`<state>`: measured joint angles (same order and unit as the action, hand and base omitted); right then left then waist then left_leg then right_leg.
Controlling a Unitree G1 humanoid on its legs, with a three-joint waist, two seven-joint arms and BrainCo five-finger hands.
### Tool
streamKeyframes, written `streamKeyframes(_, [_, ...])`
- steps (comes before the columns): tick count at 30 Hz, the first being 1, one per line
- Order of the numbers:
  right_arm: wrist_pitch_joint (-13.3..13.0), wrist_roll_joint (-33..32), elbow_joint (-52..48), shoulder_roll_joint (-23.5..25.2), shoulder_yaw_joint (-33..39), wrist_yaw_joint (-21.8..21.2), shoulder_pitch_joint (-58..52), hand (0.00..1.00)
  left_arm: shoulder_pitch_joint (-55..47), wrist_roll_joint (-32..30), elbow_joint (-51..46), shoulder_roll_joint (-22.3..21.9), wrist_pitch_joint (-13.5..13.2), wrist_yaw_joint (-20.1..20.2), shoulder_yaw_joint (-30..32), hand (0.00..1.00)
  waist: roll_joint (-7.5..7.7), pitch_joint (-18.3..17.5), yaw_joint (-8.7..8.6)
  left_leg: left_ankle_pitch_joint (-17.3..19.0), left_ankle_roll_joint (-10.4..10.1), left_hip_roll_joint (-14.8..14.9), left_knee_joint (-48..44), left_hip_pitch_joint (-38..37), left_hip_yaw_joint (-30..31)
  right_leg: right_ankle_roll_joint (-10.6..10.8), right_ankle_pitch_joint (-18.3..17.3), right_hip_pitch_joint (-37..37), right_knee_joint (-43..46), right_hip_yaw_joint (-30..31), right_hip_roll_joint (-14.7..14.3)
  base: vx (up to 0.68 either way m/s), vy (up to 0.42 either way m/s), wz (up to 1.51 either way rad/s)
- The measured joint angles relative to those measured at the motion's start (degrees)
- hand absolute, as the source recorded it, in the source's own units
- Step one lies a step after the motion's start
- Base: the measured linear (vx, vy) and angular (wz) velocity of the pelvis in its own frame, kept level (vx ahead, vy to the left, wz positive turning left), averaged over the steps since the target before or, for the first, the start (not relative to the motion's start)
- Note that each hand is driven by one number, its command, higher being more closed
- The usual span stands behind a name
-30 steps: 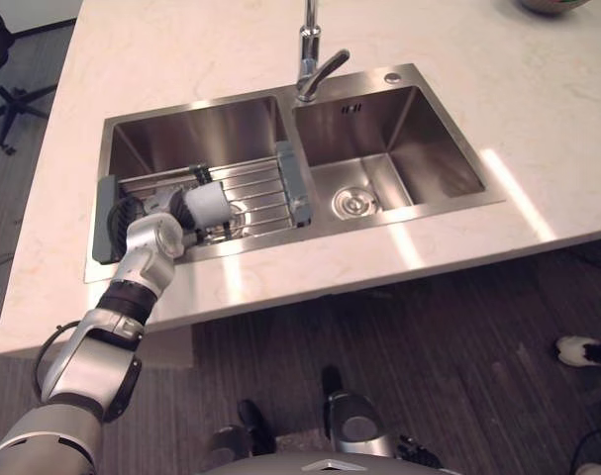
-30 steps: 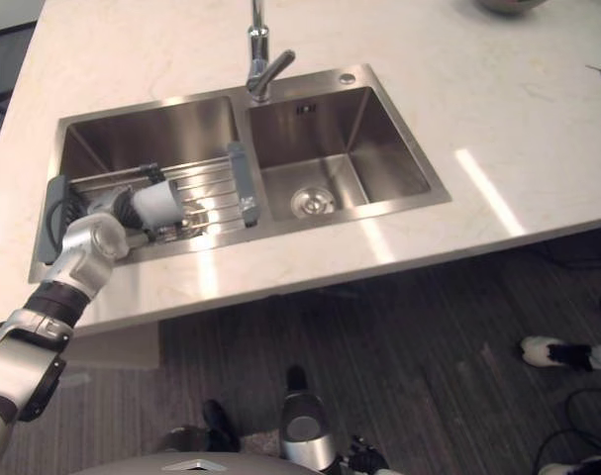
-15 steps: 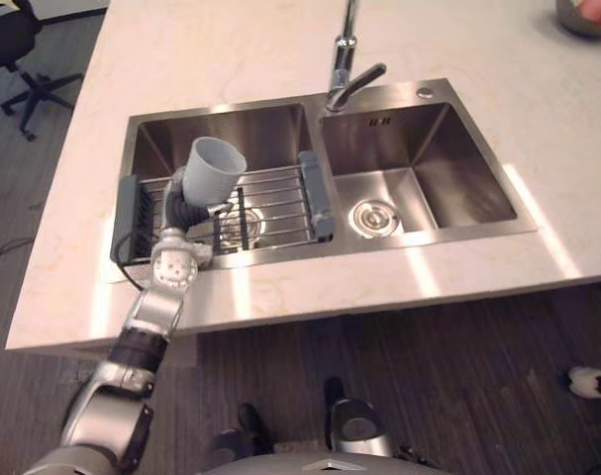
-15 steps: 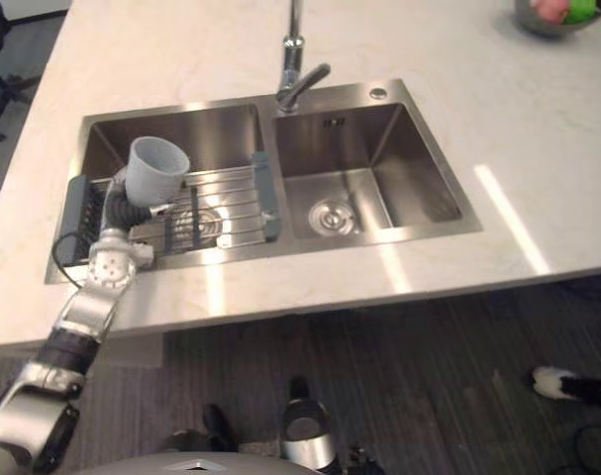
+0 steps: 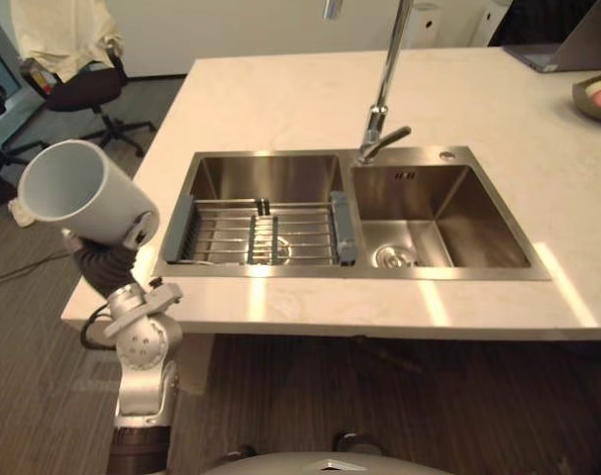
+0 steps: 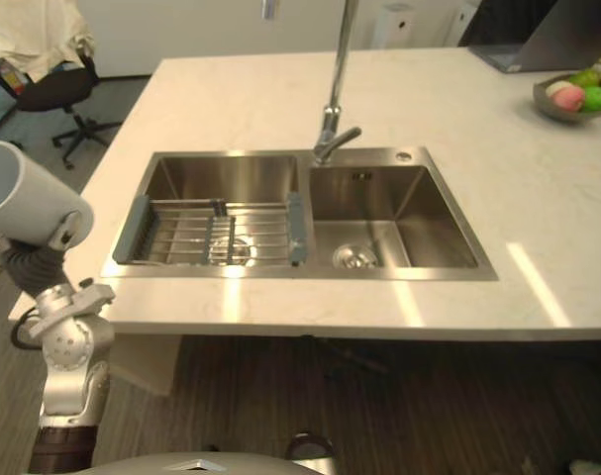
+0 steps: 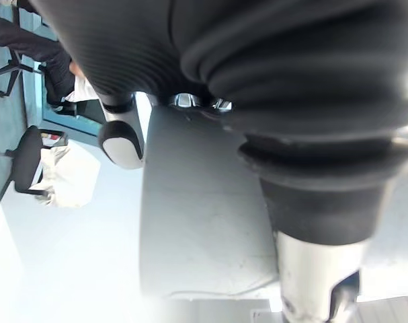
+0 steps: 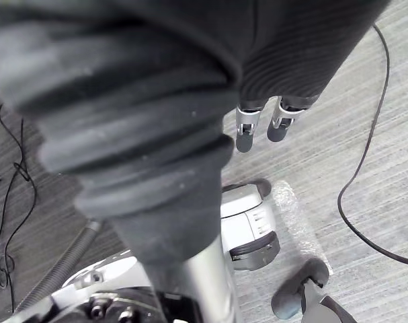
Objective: Walk over to the sink, pick up the cup, carry it to the dishwasher, place the cup inside the dishwasher, then close the dishwasher door
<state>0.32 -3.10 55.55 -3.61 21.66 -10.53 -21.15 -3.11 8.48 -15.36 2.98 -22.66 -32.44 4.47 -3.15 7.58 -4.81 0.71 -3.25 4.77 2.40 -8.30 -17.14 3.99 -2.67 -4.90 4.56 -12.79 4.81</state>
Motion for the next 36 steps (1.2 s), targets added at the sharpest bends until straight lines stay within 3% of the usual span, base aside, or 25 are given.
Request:
streamKeyframes(6, [1.14,0.09,0.08,1.51,2.04,3.73,-0.33,0.0,-2.63,1.55,-3.82,-1.01,-1.71,0.46,0.51,1.0,1.51,-1.56,1.57,-0.86,0.45,-0.18,1.02,-0.54,1.08,0.07,0.07,-1.01,-0.5,-0.73,-0.15,0.04,-0.009,0.09])
streamKeyframes(9, [1.84,1.48,0.03,2.6,3.64,11.73,0.36,0.0,-3.06,3.26,-4.23,-1.3,-1.69,1.73,0.59,1.0,2.16,-2.5,1.83,-1.14,0.42,-0.3,1.89,-0.67,1.37,0.09,0.06,-1.14,-0.97,-0.73,-0.24,0.02,-0.002,0.07])
streamKeyframes(12, [4.13,5.47,-0.67,2.71,4.16,18.98,1.77,0.0,-3.16,4.88,-4.26,-1.3,-1.44,2.09,0.4,1.0,2.19,-2.71,2.21,-1.12,0.42,-0.37,1.99,-0.68,1.38,0.09,0.06,-1.2,-1.17,-0.66,-0.24,0.0,0.0,0.0])
streamKeyframes(15, [6.21,7.51,-3.48,2.84,2.84,23.48,2.07,0.0,-3.58,5.02,-5.0,-1.3,-0.75,2.09,0.13,1.0,2.09,-2.71,2.49,-1.13,0.43,-0.37,2.33,-0.66,1.42,0.11,0.08,-1.24,-1.36,-0.67,-0.28,0.0,0.0,0.0])
streamKeyframes(19, [5.86,9.74,-12.34,3.52,-1.32,28.46,1.86,0.0,-5.26,5.39,-9.16,-1.32,-0.39,3.27,-0.12,1.0,1.89,-2.83,2.09,-1.13,0.44,-0.35,2.37,-0.54,1.4,0.14,0.1,-1.16,-1.55,-0.66,-0.29,0.0,0.0,0.0])
streamKeyframes(22, [2.84,10.36,-17.71,4.01,-3.86,30.59,1.69,0.0,-6.2,5.99,-9.44,-1.34,-0.4,4.37,-0.09,1.0,1.64,-2.99,2.15,-1.12,0.45,-0.34,2.38,-0.35,1.37,0.22,0.22,-1.14,-1.91,-0.66,-0.33,0.0,0.0,0.0])
streamKeyframes(28, [-6.96,12.0,-23.75,6.18,-6.27,30.4,1.36,0.0,-7.96,6.26,-10.04,-1.51,-0.63,5.44,-0.04,1.0,1.61,-3.06,2.36,-1.05,0.41,-0.19,2.37,0.29,0.92,0.13,0.98,-0.97,-3.31,-0.4,-0.65,0.0,-0.002,-0.02])
streamKeyframes(32, [-10.94,11.11,-23.8,6.35,-7.82,25.29,0.83,0.0,-7.97,7.17,-10.04,-2.58,-1.02,6.6,0.08,1.0,1.77,-3.15,2.62,-0.97,0.37,-0.14,2.37,0.35,0.68,0.13,1.04,-0.98,-3.54,-0.33,-0.71,0.0,-0.002,-0.01])
streamKeyframes(36, [-11.97,6.86,-23.33,6.41,-8.05,20.74,0.82,0.0,-7.96,7.17,-10.03,-2.84,-1.02,7.05,0.18,1.0,1.85,-3.21,2.75,-0.95,0.36,-0.12,2.37,0.33,0.7,0.12,1.08,-1.06,-3.6,-0.38,-0.71,0.0,0.0,0.0])
